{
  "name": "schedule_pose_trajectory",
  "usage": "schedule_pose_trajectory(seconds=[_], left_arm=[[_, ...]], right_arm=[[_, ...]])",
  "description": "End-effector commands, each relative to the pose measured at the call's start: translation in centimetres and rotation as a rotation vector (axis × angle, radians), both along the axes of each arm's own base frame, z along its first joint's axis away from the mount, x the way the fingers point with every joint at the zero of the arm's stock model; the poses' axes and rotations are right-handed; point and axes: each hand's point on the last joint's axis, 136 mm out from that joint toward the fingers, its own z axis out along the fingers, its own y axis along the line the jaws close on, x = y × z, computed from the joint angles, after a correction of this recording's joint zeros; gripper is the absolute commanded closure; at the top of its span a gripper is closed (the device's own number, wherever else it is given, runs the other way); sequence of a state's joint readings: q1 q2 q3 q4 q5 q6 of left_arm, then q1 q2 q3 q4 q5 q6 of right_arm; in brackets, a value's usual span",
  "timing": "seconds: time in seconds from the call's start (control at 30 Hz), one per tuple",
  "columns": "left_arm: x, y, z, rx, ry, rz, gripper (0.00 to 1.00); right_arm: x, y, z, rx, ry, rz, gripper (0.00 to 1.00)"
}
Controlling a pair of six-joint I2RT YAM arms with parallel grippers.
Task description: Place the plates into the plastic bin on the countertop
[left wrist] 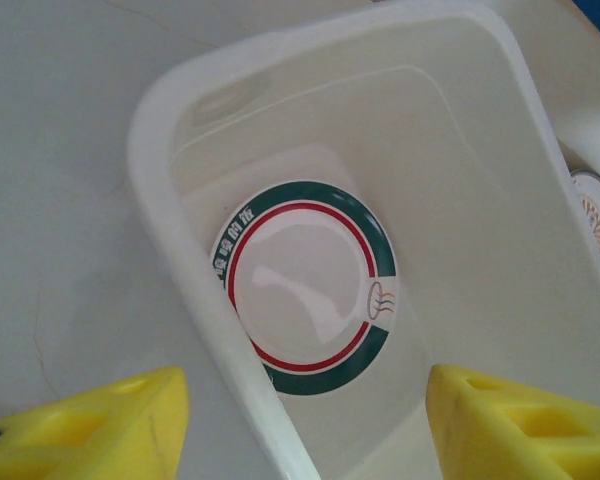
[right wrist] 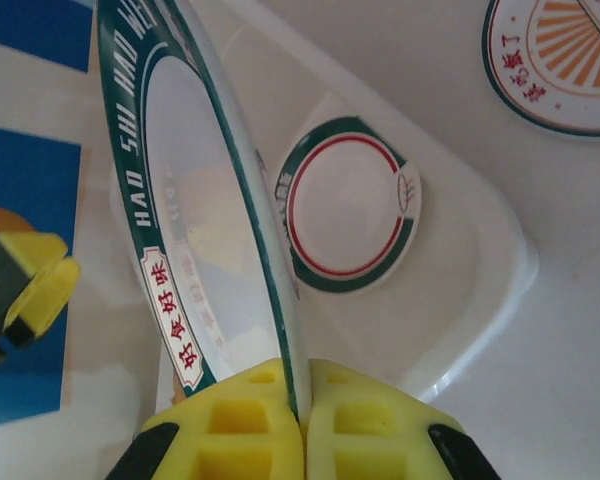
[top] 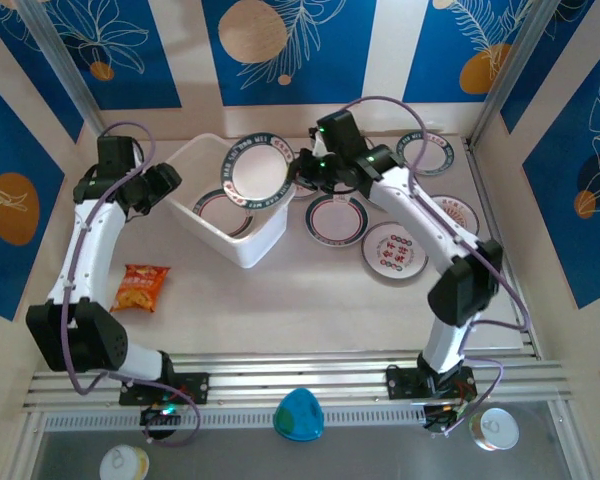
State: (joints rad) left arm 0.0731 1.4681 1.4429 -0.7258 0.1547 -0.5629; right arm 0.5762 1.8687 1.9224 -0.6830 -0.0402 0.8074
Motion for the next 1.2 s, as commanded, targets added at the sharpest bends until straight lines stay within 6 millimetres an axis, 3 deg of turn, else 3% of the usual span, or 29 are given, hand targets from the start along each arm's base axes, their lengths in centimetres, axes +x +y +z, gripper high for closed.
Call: schedule_pose_trajectory(seconds=[0.0, 0.23, 0.53, 0.67, 1.17], left_arm=[[0.8, -0.2, 0.6, 0.014, -0.017, -0.078, 0.35], [2.5, -0.7, -1.8, -0.018, 0.015, -0.122, 0.37], [2.0, -0.8, -3.9, -0.024, 0.075, -0.132, 0.54], [1.1, -0.9, -4.2, -0.034, 0.085, -0.119, 0.60], [-0.2, -0.8, -3.5, -0.039, 0.064, -0.086, 0.59]], right_arm=[[1.5, 1.6, 2.4, 0.042, -0.041, -0.025, 1.00], [2.9, 4.3, 0.9, 0.005, -0.055, -0.039, 1.00], [1.8, 7.3, -1.9, -0.063, -0.019, -0.023, 1.00], [1.2, 7.7, -3.3, -0.095, 0.004, -0.017, 1.00], [0.2, 9.2, -9.1, -0.199, 0.157, -0.096, 1.00]])
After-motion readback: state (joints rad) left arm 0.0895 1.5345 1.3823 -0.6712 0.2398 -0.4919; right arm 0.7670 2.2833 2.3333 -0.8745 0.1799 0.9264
